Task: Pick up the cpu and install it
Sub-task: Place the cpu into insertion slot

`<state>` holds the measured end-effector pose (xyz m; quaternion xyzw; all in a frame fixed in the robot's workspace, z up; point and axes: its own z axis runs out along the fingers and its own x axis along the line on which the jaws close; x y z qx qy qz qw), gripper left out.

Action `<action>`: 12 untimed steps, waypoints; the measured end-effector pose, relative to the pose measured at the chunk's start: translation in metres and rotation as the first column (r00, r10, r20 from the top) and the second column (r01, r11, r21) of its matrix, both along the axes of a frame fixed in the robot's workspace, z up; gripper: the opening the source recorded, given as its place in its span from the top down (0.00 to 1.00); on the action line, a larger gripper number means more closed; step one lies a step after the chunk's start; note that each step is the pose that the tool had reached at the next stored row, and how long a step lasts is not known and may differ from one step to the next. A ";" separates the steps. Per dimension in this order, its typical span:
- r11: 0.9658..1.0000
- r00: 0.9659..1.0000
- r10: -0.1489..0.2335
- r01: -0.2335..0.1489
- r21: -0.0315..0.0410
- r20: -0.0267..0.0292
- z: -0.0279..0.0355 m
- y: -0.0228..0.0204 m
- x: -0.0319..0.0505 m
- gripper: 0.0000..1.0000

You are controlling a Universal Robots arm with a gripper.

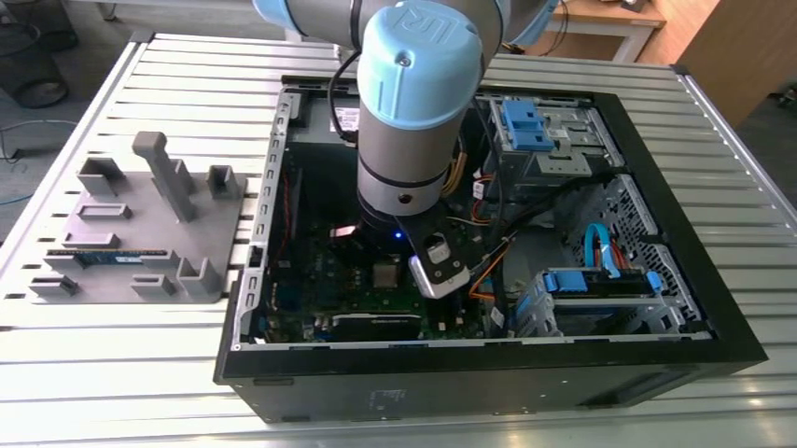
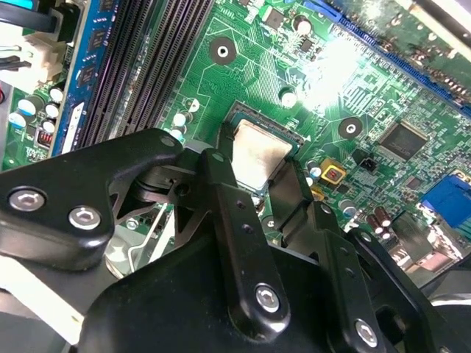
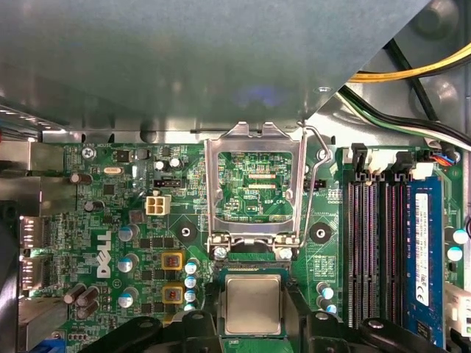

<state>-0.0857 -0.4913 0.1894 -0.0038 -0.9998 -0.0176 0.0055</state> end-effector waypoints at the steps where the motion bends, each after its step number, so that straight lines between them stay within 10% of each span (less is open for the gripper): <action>1: 1.000 1.000 0.000 0.000 0.000 0.000 0.0000 0.0000 0.0000 0.55; 12: 1.000 1.000 0.000 0.000 0.000 0.000 -0.0001 0.0000 0.0000 0.58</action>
